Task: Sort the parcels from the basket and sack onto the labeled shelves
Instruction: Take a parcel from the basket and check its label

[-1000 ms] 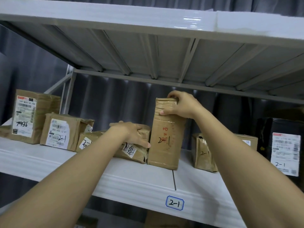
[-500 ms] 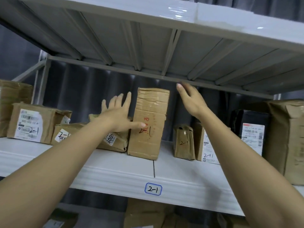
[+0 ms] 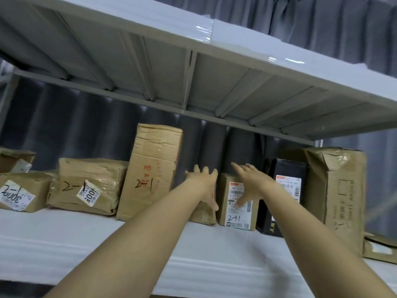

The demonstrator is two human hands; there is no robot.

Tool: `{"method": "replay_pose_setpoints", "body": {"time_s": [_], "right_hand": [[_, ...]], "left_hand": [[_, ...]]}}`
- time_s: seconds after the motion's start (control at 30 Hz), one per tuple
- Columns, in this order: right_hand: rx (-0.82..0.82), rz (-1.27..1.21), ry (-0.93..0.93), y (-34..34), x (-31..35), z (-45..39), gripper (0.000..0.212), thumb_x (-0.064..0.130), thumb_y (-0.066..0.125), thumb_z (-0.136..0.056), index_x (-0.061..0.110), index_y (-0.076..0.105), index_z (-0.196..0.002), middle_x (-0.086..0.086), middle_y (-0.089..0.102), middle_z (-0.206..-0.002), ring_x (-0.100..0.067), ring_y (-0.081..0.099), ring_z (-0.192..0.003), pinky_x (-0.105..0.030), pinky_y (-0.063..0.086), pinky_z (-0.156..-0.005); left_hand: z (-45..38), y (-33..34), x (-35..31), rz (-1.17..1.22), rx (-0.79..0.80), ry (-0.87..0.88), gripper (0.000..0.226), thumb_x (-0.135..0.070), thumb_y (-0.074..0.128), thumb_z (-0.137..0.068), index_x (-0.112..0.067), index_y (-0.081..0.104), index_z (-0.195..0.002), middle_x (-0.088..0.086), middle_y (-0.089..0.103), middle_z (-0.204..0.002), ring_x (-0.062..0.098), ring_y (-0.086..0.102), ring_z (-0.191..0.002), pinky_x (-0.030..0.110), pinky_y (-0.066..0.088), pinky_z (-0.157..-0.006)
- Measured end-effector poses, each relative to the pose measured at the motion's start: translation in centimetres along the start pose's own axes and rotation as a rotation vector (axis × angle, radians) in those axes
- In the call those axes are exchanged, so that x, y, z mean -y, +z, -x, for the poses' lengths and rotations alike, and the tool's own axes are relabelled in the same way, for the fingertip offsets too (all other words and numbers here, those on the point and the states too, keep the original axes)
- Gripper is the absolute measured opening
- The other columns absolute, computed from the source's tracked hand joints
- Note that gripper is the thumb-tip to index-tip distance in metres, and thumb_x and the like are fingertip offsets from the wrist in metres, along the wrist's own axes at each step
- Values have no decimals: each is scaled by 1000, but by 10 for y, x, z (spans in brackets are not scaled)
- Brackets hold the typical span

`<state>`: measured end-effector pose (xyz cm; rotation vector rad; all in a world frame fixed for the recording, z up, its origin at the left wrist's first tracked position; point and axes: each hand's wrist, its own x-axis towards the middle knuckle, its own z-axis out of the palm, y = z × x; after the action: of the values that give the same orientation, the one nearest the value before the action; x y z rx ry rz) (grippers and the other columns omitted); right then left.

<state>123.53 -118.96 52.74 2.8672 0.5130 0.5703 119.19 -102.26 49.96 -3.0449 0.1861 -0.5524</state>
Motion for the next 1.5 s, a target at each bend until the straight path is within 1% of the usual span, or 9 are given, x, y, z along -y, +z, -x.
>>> {"method": "replay_pose_setpoints", "body": {"time_s": [0.13, 0.37, 0.73, 0.83, 0.93, 1.03, 1.23, 1.4, 1.5], "right_hand": [[-3, -43, -6, 15, -2, -12, 120, 41, 90, -59, 28, 16, -153, 2, 41, -145, -29, 40, -133, -53, 37, -109], [-139, -174, -58, 16, -12, -8, 87, 24, 81, -74, 35, 34, -146, 6, 47, -141, -28, 41, -128, -46, 44, -102], [-260, -115, -120, -11, 0, 28, 49, 27, 66, -91, 31, 53, -138, 1, 63, -128, -23, 58, -112, -33, 43, -77], [-223, -175, -144, -14, 2, 28, 48, 26, 67, -91, 29, 56, -137, 3, 63, -129, -22, 58, -113, -31, 43, -80], [-171, -305, -178, -19, 1, 30, 44, 23, 68, -90, 30, 60, -133, 7, 66, -124, -16, 60, -109, -32, 49, -87], [-154, -354, -192, -18, 3, 32, 43, 22, 67, -91, 32, 60, -132, 8, 67, -120, -15, 60, -109, -36, 51, -92], [-168, -351, -218, -14, 28, 32, 45, 17, 51, -97, 30, 50, -140, 4, 62, -129, -20, 56, -115, -35, 47, -88], [-195, -362, -179, -6, 40, 32, 50, 17, 45, -99, 29, 39, -147, 0, 57, -132, -23, 56, -114, -42, 52, -91], [-176, -343, -161, -1, 40, 34, 59, 23, 49, -99, 32, 27, -152, 0, 38, -153, -27, 39, -136, -48, 43, -105]], "left_hand": [[-20, 10, 6, 33, 68, -56, 108, -57, 78, -68, -21, 18, -150, 13, 26, -151, 40, 28, -137, 50, 37, -106], [-18, 9, -1, -73, 5, -41, 98, -64, 73, -68, -23, 27, -145, 11, 38, -139, 33, 45, -124, 41, 46, -95], [35, -20, -6, -297, -33, -19, 97, -79, 59, -68, -28, 30, -146, 5, 47, -135, 28, 51, -120, 37, 45, -89], [41, -22, -4, -371, -20, -34, 95, -81, 56, -69, -27, 34, -144, 5, 49, -137, 30, 45, -125, 42, 37, -99], [43, -20, 0, -479, -3, -64, 97, -82, 49, -72, -24, 31, -147, 8, 45, -144, 33, 31, -137, 53, 11, -115], [46, -22, 4, -574, 1, -70, 99, -85, 40, -74, -24, 25, -150, 7, 43, -146, 34, 24, -142, 60, -10, -114], [49, -19, 8, -539, -2, -129, 105, -79, 47, -76, -14, 13, -152, 8, 44, -146, 32, 27, -142, 58, -11, -114], [50, -12, 13, -524, -34, -126, 99, -78, 45, -79, -14, 21, -150, 10, 44, -145, 30, 31, -140, 54, -13, -114], [50, -11, 11, -529, -65, -129, 104, -78, 46, -79, -11, 14, -152, 13, 36, -150, 32, 25, -143, 56, -20, -110]]}}
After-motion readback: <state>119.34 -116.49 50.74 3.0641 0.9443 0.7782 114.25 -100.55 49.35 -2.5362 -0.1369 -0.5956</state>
